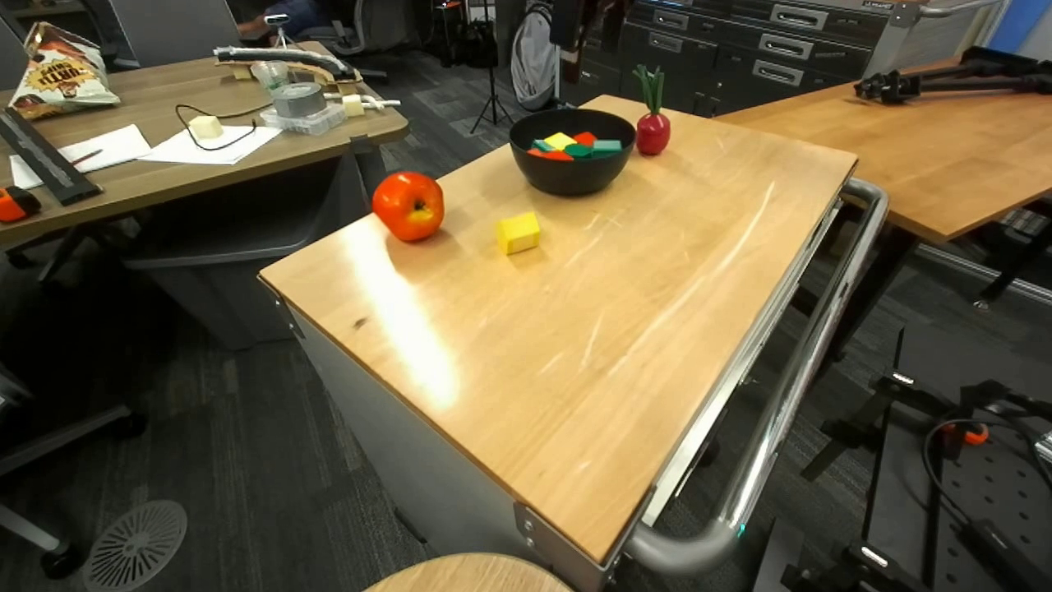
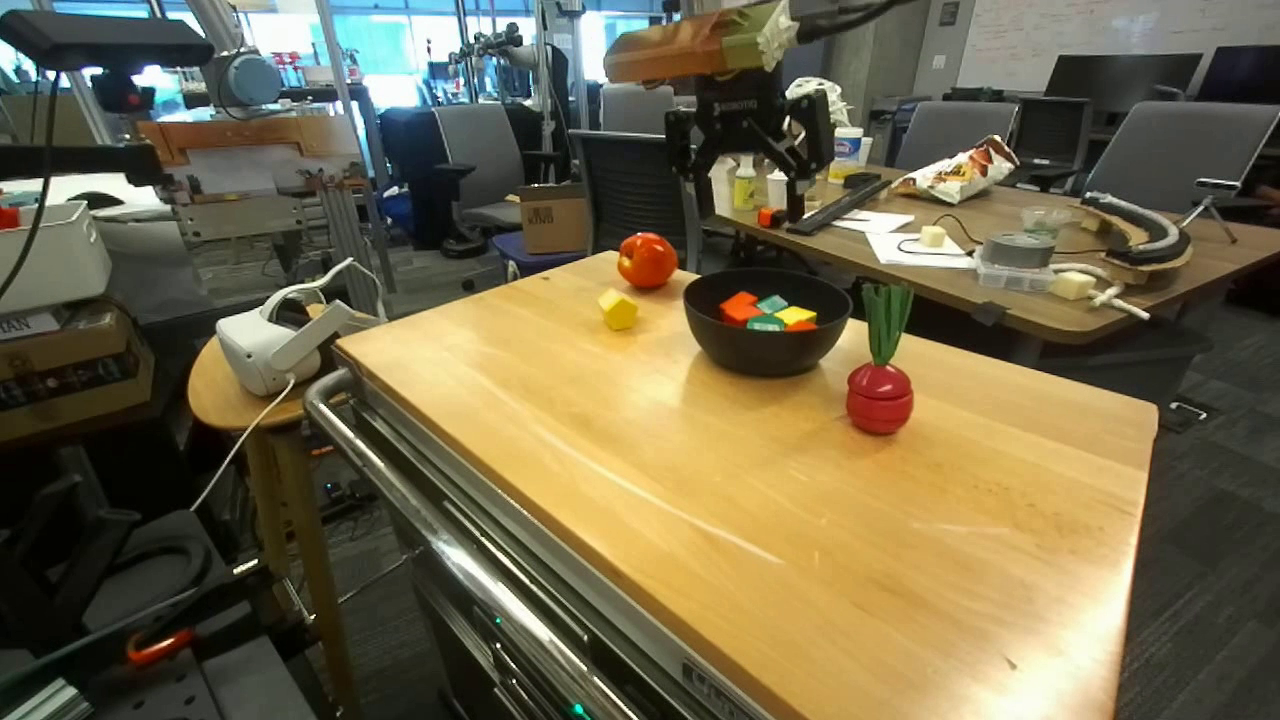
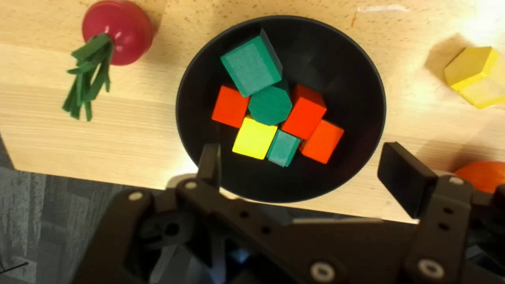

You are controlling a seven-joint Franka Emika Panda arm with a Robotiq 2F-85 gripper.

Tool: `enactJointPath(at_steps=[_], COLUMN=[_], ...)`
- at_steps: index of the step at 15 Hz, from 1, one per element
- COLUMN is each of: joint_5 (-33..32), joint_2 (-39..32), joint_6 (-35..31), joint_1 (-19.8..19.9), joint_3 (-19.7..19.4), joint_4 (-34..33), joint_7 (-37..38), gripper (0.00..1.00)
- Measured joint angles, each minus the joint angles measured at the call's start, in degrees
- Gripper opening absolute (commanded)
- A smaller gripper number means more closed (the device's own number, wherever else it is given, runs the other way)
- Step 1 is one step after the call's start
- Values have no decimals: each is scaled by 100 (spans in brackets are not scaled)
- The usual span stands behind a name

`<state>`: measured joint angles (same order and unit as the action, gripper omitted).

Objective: Move the apple to the left, take the radish and blocks out of the black bowl

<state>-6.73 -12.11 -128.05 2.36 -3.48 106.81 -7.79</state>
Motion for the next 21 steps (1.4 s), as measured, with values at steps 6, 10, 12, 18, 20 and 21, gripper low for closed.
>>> enactJointPath(at_steps=[6, 10, 12, 18, 20, 21], joint_5=[429, 433, 433, 429, 389, 350], joint_2=[-856, -1175, -1331, -1827, -1947, -1986], joint_6=[353, 577, 760, 1080, 1099, 1116], joint_1=[201, 275, 280, 281, 281, 281], joint_3=[34, 38, 40, 43, 39, 38], joint_4=[-621, -966, -1141, -1496, -1562, -1589], joint_7=[-471, -473, -473, -433, -404, -389], gripper=[100, 100, 100, 100, 73, 71])
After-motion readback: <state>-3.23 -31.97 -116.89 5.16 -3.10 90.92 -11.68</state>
